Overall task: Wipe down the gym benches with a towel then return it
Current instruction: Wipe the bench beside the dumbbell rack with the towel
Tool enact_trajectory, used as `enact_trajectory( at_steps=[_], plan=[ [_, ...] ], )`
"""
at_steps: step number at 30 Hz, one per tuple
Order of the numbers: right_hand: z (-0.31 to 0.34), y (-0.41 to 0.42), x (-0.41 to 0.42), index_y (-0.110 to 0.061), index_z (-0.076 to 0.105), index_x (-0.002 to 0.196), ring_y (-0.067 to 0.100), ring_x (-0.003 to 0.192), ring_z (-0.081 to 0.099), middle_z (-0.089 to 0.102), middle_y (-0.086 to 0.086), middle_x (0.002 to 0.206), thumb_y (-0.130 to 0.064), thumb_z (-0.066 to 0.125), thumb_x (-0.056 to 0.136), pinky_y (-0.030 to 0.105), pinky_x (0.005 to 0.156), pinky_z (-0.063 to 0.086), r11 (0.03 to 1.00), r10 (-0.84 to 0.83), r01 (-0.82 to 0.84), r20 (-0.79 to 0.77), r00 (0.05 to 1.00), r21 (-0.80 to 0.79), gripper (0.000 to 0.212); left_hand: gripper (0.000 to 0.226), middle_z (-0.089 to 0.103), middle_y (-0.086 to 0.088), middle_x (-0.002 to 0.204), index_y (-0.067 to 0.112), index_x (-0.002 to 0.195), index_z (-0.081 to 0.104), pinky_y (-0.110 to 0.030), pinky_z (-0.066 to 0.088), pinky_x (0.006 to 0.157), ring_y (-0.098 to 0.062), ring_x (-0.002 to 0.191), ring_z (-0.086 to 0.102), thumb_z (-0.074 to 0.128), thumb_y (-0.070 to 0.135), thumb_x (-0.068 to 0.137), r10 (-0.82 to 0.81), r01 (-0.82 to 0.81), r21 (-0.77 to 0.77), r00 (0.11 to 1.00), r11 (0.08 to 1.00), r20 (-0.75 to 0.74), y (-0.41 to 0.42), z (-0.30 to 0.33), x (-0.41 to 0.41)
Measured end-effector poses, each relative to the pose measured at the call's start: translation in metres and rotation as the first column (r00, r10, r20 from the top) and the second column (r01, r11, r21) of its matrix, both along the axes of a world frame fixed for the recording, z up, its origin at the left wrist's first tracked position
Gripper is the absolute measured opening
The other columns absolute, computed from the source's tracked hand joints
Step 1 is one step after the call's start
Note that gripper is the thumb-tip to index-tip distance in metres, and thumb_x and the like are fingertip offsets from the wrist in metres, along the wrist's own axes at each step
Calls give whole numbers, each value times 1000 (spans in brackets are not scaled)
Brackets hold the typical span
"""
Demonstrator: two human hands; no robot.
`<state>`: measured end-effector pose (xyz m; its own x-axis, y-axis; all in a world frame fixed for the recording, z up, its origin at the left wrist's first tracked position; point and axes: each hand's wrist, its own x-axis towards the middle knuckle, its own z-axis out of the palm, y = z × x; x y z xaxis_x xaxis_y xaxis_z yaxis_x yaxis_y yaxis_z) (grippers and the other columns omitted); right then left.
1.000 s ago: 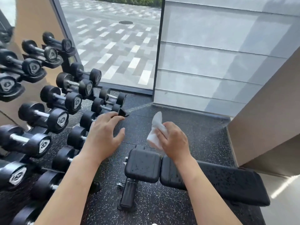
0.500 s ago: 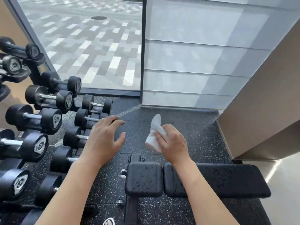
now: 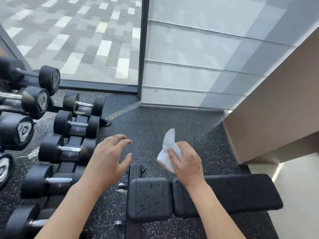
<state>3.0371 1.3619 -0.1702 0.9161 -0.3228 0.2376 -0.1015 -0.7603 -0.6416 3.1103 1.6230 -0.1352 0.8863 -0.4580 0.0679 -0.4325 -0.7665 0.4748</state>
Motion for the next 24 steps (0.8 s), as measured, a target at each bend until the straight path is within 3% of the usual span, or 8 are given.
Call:
enact_trajectory(
  at_steps=[4,9,16,21,24],
  plan=[
    [-49,-19,14,-26,55,95,11,71,52,55,-12,83,-52,51,101,33,66,44,999,41,-41,0,999,-2,26,51,59,0,137,18,132,66,-44,43,111,-25,128,54,50,44,91,38,-38,19,999,999,-32,-16,-46,0],
    [-119,-38,23,-22,59,101,17,77,56,58,-7,88,-40,60,103,44,72,50,992,128,-128,-49,991,22,19,54,59,0,137,18,133,64,-45,43,112,-23,129,54,45,46,91,102,-99,35,991,994,-82,-32,-113,-14],
    [-247,-41,22,-23,59,115,17,89,57,60,-11,100,-39,56,103,43,85,46,988,156,-153,-182,971,30,21,54,57,8,136,24,137,60,-40,44,110,-16,127,53,43,48,91,116,-106,65,979,992,-170,-36,-250,-28],
    [-352,-36,27,-20,60,123,18,96,60,64,-10,109,-30,66,99,43,85,49,992,125,-121,-209,970,32,27,50,55,13,137,27,138,59,-38,45,110,-13,129,53,69,33,90,112,-101,62,969,993,-221,-29,-364,-31],
    [-413,-28,29,-20,59,123,23,95,61,64,-7,109,-29,68,98,46,82,49,993,104,-112,-231,968,-22,28,52,55,15,138,29,140,58,-37,45,111,-11,131,51,69,36,89,93,-76,83,968,994,-232,-19,-426,-35]
  ],
)
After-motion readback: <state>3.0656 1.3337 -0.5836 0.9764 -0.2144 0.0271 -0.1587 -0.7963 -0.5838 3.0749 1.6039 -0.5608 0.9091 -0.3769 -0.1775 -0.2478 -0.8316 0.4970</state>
